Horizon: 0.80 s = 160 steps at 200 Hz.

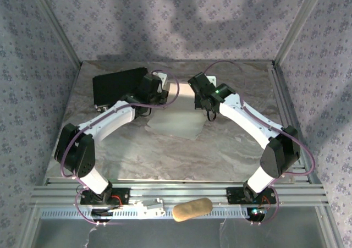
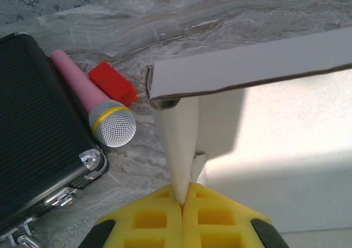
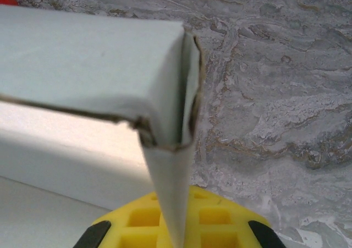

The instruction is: Fold the paper box

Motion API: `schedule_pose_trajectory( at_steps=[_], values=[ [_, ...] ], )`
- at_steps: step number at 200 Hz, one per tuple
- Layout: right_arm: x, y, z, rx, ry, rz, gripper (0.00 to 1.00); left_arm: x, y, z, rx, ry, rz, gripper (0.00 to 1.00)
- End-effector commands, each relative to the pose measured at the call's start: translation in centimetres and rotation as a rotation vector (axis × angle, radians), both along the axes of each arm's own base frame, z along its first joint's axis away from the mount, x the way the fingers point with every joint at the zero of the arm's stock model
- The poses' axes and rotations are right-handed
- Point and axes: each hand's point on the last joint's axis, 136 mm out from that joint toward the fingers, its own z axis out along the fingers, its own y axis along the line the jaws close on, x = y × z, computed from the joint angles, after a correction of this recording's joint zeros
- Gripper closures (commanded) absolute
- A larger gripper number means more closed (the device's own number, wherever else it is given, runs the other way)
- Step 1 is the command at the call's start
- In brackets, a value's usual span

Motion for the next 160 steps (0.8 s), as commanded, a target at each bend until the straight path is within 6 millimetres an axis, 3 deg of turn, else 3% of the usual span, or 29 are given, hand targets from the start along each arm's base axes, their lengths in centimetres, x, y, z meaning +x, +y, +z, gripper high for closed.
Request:
schedule_pose_trajectory(
  at_steps=[1, 14, 33, 99, 160],
  values=[
    [-0.3, 1.3, 1.3, 0.071, -0.022, 0.054, 1.00, -0.2, -0.8, 0.7, -0.042, -0.027, -0.023, 0.99],
    [-0.3, 1.4, 1.4, 0.076, -0.021, 0.059, 1.00, -0.2, -1.2, 0.2, -0.075, 0.004, -0.052, 0.87],
    [-0.4, 1.6, 1.5, 0.085, -0.023, 0.065, 1.00, -0.1, -1.2, -0.3, -0.097, 0.021, -0.061, 0.81],
    [-0.4, 1.6, 1.9, 0.090, -0.023, 0.073, 1.00, 0.8, -0.4, -1.1, -0.095, 0.038, -0.031, 0.79],
    [-0.4, 1.7, 1.7, 0.089, -0.017, 0.076, 1.00, 1.1, -0.3, -1.6, -0.108, 0.045, -0.027, 0.69]
  ],
)
